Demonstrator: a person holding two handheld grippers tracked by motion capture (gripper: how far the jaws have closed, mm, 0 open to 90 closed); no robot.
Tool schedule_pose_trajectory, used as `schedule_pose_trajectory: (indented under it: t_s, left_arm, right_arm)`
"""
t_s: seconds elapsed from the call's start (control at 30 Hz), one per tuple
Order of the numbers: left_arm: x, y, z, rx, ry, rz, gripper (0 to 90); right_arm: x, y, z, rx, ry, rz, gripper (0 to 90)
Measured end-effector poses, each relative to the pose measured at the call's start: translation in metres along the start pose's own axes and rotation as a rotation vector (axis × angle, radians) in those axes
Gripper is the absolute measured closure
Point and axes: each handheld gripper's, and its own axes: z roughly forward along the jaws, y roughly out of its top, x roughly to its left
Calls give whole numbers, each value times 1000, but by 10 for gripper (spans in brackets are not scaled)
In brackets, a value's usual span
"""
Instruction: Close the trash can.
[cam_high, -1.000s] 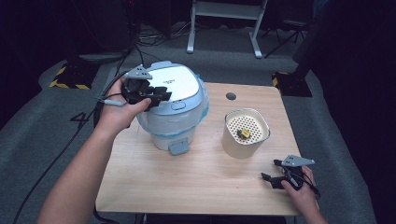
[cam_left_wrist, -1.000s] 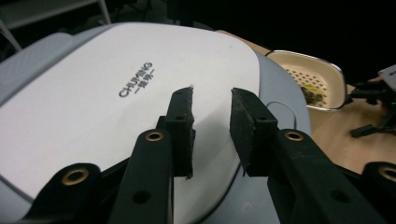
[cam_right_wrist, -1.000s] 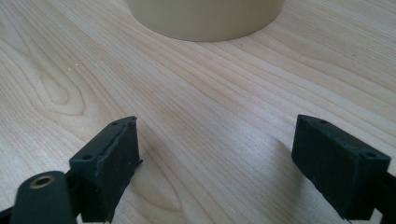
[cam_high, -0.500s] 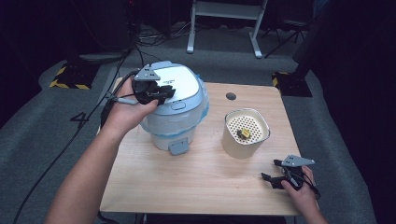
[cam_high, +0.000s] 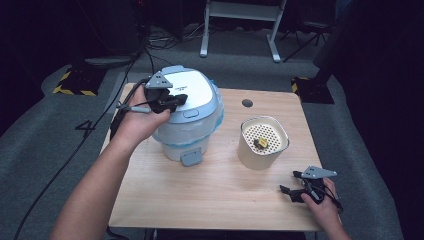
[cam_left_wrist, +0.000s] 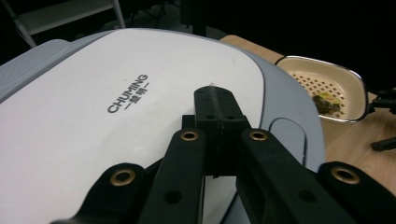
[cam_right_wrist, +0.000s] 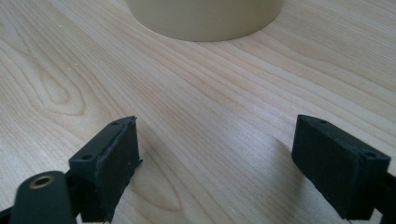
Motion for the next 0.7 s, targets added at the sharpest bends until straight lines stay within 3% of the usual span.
schedule_pose_trajectory:
  t_s: [0.1,0.13,0.2,0.23,0.33,0.53,0.7]
  left_arm:
    - [1,0,1,-9,-4,8,900]
    - [1,0,1,-18,-3,1,850]
    - [0,-1,1,-29,22,-5,555]
    - [-1,-1,0,-36,16,5,511]
    - [-3,-1,-9,-129,-31,11,381]
    - [-16,-4,-31,-153,-68,67,374]
    - [-28,-13,-46,-151,-98,89,372]
  right_arm:
    - [0,0,0,0,0,0,150]
    - [0,0,0,0,0,0,150]
    - [0,0,0,0,0,0,151]
    - [0,0,0,0,1,0,150]
    - [0,0,0,0,2,0,150]
    - [-1,2,2,1,9,-5,150]
    - [-2,2,2,1,14,-7,149]
